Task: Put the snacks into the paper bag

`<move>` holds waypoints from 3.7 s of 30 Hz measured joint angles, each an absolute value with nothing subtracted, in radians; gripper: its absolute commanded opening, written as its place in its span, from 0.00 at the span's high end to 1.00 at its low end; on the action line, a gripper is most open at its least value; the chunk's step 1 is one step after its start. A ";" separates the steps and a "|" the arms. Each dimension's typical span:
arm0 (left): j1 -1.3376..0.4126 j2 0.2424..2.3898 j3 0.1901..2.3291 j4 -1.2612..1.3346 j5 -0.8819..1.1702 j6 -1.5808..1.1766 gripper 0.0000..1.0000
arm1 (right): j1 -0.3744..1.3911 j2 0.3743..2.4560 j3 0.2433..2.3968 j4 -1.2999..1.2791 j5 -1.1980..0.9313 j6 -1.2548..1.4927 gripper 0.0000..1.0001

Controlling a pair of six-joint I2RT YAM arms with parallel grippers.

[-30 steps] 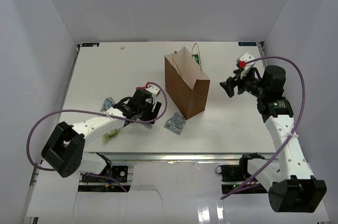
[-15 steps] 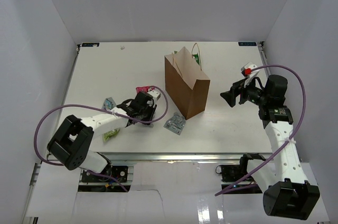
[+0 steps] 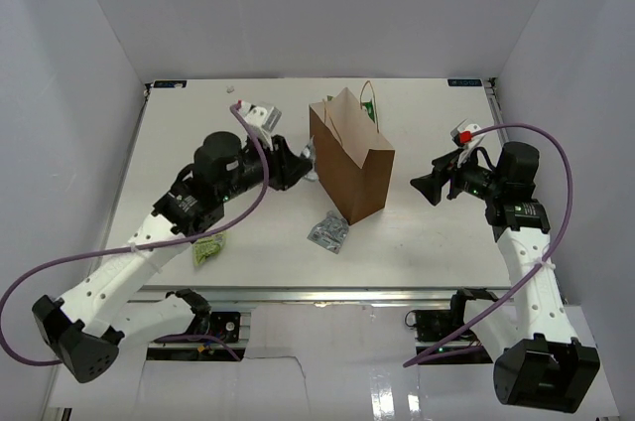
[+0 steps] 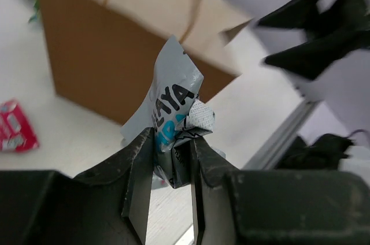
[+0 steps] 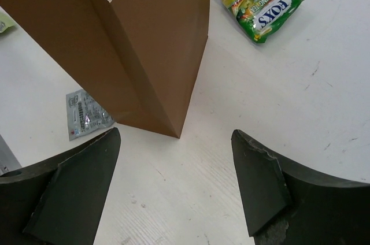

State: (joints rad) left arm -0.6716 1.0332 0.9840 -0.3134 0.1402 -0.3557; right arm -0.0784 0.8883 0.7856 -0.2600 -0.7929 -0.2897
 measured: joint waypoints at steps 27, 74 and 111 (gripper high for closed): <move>-0.775 1.690 1.716 -0.364 0.095 -0.266 0.63 | -0.081 0.955 0.749 -0.250 -0.762 -0.284 0.16; -0.775 0.833 1.123 -0.498 -0.233 -0.686 0.02 | 0.226 2.447 1.964 -0.184 -0.327 0.405 0.88; -0.775 0.423 0.662 -0.519 -0.142 -0.756 0.02 | 0.093 1.246 1.517 -0.002 -0.668 0.078 0.92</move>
State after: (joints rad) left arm -0.7746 0.4232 0.6621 -0.5194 -0.1425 -0.7563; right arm 0.0929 1.2465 1.5169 -0.0025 -0.6682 0.0780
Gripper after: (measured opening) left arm 0.978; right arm 0.080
